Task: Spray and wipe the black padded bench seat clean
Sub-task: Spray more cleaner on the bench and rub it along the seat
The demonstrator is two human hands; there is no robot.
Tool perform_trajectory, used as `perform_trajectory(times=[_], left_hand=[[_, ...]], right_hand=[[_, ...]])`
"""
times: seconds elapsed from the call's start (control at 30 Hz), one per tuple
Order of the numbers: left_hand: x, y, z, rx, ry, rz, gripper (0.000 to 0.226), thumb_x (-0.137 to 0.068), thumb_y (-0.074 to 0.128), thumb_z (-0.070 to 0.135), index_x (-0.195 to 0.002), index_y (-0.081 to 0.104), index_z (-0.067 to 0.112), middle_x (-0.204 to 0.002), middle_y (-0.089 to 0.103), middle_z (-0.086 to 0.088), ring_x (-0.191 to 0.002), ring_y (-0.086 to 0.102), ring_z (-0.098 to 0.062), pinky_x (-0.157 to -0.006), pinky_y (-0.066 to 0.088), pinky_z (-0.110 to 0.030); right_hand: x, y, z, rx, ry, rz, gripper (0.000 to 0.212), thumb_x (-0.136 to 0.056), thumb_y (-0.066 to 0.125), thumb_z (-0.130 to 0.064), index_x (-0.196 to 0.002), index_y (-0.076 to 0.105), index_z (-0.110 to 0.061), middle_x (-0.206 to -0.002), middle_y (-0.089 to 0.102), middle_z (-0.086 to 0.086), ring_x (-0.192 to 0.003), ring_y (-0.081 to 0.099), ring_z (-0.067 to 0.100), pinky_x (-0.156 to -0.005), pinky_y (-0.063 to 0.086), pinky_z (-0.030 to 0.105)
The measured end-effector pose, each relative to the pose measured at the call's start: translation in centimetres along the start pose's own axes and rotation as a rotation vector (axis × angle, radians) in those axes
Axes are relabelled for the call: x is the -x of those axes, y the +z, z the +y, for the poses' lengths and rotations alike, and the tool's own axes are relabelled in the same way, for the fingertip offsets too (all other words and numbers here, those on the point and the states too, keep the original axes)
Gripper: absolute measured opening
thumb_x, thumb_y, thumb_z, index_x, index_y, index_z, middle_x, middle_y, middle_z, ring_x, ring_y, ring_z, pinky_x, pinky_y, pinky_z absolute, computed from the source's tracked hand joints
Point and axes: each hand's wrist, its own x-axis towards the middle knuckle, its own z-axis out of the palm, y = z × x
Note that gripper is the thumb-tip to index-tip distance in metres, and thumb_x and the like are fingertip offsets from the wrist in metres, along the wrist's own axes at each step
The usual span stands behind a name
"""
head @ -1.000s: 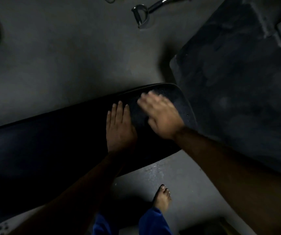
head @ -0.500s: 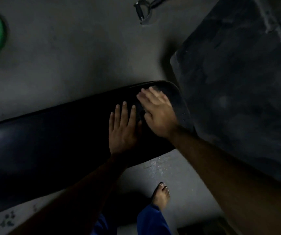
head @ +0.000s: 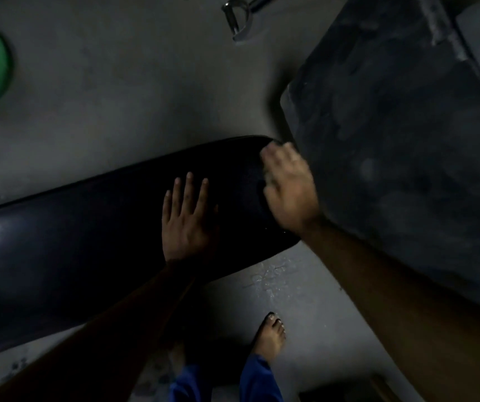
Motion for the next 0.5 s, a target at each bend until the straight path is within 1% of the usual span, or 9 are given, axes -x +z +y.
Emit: perform_trajectory(times=[0.03,0.1,0.13,0.2,0.23,0.33,0.37,0.43,0.5], left_hand=[[0.0,0.0,-0.1,-0.010,-0.002,0.005,0.055,-0.099,0.034,0.041,-0.147,0.041,0.015,-0.155,0.032,-0.015,-0.146,0.024,-0.032,-0.119,0.018,-0.046],[0.0,-0.1,0.0,-0.015,-0.007,-0.009,0.055,-0.099,0.033,0.041,-0.147,0.041,0.015,-0.155,0.032,-0.015,-0.146,0.024,-0.032,-0.119,0.018,-0.045],[0.1,-0.2,0.1,-0.013,-0.015,-0.019,0.055,-0.099,0.032,0.041,-0.147,0.041,0.015,-0.156,0.031,-0.014,-0.146,0.024,-0.032,-0.120,0.017,-0.045],[0.1,-0.2,0.3,-0.024,-0.019,-0.011,0.054,-0.100,0.033,0.041,-0.147,0.040,0.016,-0.156,0.030,-0.013,-0.146,0.023,-0.031,-0.120,0.017,-0.044],[0.1,-0.2,0.2,-0.020,-0.018,-0.009,0.054,-0.100,0.033,0.040,-0.147,0.040,0.016,-0.156,0.031,-0.013,-0.146,0.023,-0.031,-0.120,0.017,-0.044],[0.1,-0.2,0.1,-0.007,-0.011,0.014,0.054,-0.100,0.034,0.040,-0.146,0.042,0.015,-0.155,0.033,-0.014,-0.145,0.025,-0.032,-0.119,0.018,-0.044],[0.1,-0.2,0.2,-0.006,-0.011,0.019,0.053,-0.100,0.035,0.040,-0.146,0.042,0.015,-0.155,0.033,-0.014,-0.145,0.026,-0.031,-0.119,0.018,-0.044],[0.1,-0.2,0.3,0.008,-0.020,0.025,0.053,-0.100,0.035,0.040,-0.146,0.042,0.015,-0.155,0.033,-0.014,-0.146,0.025,-0.031,-0.120,0.018,-0.043],[0.3,-0.1,0.2,0.019,-0.021,0.028,0.053,-0.100,0.036,0.039,-0.146,0.042,0.015,-0.155,0.033,-0.014,-0.146,0.025,-0.031,-0.120,0.018,-0.044]], right_hand=[[1.7,0.6,-0.4,0.047,-0.181,-0.061,0.066,-0.084,0.041,-0.030,-0.147,0.048,-0.009,-0.155,0.043,0.012,-0.147,0.032,0.033,-0.123,0.021,0.044],[2.8,0.1,0.6,0.080,-0.323,-0.127,0.068,-0.082,0.043,-0.030,-0.148,0.047,-0.013,-0.156,0.042,0.009,-0.149,0.030,0.031,-0.122,0.023,0.047],[2.2,-0.3,1.3,0.084,-0.251,-0.070,0.068,-0.082,0.043,-0.031,-0.148,0.047,-0.013,-0.156,0.043,0.010,-0.148,0.031,0.032,-0.120,0.028,0.050],[1.3,-0.5,1.6,0.004,0.064,0.029,0.068,-0.083,0.040,-0.034,-0.147,0.048,-0.011,-0.154,0.044,0.014,-0.146,0.033,0.037,-0.115,0.033,0.054],[1.6,0.0,0.8,-0.006,0.093,0.050,0.069,-0.082,0.040,-0.034,-0.146,0.049,-0.010,-0.154,0.044,0.015,-0.146,0.034,0.039,-0.115,0.033,0.055],[6.3,2.2,-1.9,0.094,-0.308,-0.122,0.072,-0.078,0.046,-0.031,-0.148,0.048,-0.014,-0.158,0.040,0.009,-0.150,0.027,0.033,-0.123,0.018,0.049],[7.0,1.8,-1.3,0.108,-0.367,-0.166,0.072,-0.077,0.047,-0.030,-0.148,0.047,-0.016,-0.158,0.039,0.007,-0.150,0.026,0.031,-0.123,0.017,0.046],[6.0,1.0,0.9,0.095,-0.247,-0.011,0.070,-0.077,0.045,-0.028,-0.146,0.050,-0.013,-0.154,0.044,0.011,-0.147,0.032,0.034,-0.121,0.025,0.050],[5.4,0.7,1.3,-0.054,0.117,0.166,0.067,-0.080,0.042,-0.028,-0.144,0.051,-0.010,-0.152,0.047,0.014,-0.145,0.034,0.037,-0.117,0.031,0.054]])
